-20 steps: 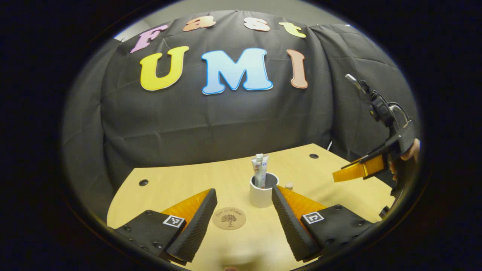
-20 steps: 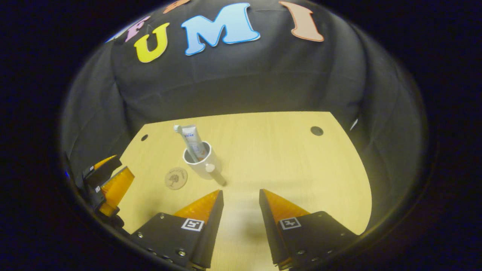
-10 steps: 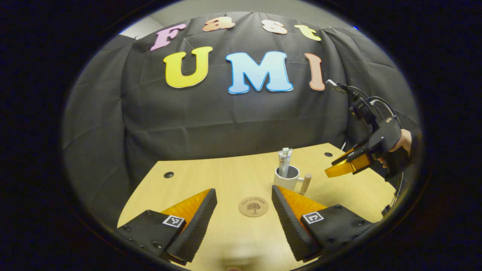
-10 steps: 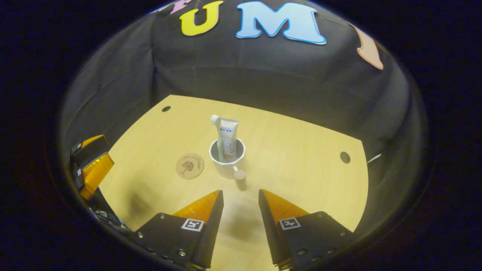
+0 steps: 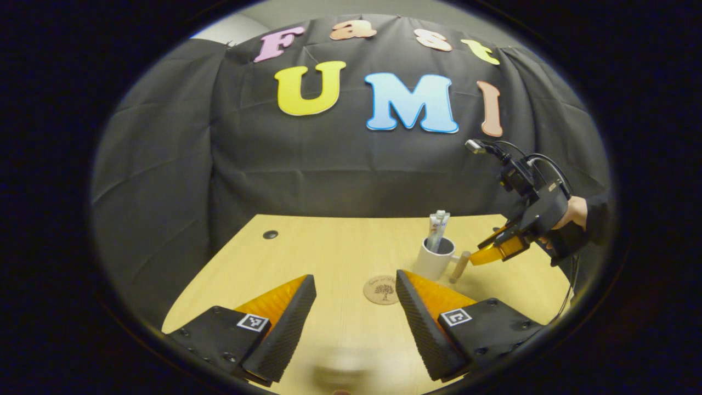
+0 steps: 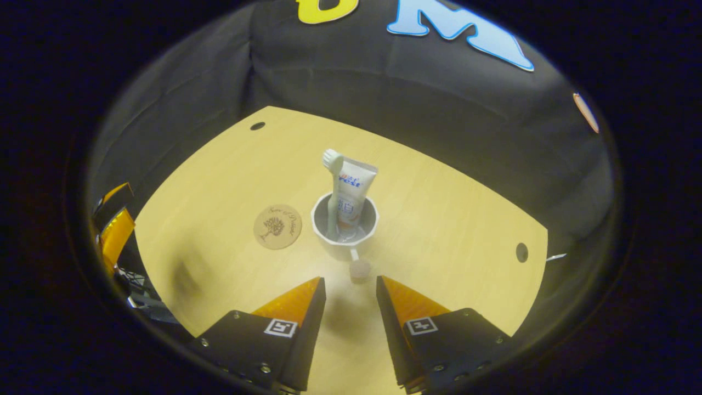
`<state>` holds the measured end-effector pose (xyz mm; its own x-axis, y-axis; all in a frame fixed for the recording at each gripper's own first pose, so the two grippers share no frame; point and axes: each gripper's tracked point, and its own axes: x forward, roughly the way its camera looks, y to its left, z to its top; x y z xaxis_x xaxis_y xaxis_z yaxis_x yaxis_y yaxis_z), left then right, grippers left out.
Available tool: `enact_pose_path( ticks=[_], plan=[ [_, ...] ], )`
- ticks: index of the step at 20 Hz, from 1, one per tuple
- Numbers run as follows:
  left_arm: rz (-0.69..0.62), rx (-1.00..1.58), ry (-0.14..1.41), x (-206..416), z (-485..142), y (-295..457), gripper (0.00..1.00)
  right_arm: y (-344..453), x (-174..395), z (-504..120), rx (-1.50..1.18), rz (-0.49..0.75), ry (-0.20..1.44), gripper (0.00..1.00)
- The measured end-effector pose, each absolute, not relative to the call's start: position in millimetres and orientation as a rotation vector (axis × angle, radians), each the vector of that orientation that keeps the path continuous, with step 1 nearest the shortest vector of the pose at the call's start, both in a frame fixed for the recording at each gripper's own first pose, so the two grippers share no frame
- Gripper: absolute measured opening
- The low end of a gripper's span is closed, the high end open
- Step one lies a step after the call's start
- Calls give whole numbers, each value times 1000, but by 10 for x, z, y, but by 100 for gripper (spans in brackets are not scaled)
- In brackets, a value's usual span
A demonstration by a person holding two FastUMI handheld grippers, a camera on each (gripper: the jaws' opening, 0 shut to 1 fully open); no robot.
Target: Put the toothbrush and toothpaste on the desktop into the cup, then pick up the cup and place it on the coaster on the desktop.
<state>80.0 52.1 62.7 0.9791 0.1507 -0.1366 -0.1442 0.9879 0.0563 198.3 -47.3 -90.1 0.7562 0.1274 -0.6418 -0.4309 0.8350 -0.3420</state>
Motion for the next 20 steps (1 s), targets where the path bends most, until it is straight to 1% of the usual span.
enact_pose_path(
  ticks=[3,4,5,17,18,20],
  plan=[
    [188,15,145,766,593,565,98,-482,2094,-942,-541,334,694,57],
    [201,8,149,751,577,586,100,-488,2142,-964,-550,340,709,57],
    [214,1,151,743,565,598,98,-492,2182,-998,-559,344,727,57],
    [347,-50,193,658,394,831,98,-384,2530,-1343,-587,398,839,57],
    [352,-59,198,648,369,849,98,-375,2532,-1365,-590,403,845,54],
    [370,-76,210,634,316,890,98,-347,2537,-1435,-588,417,868,54]
  ],
)
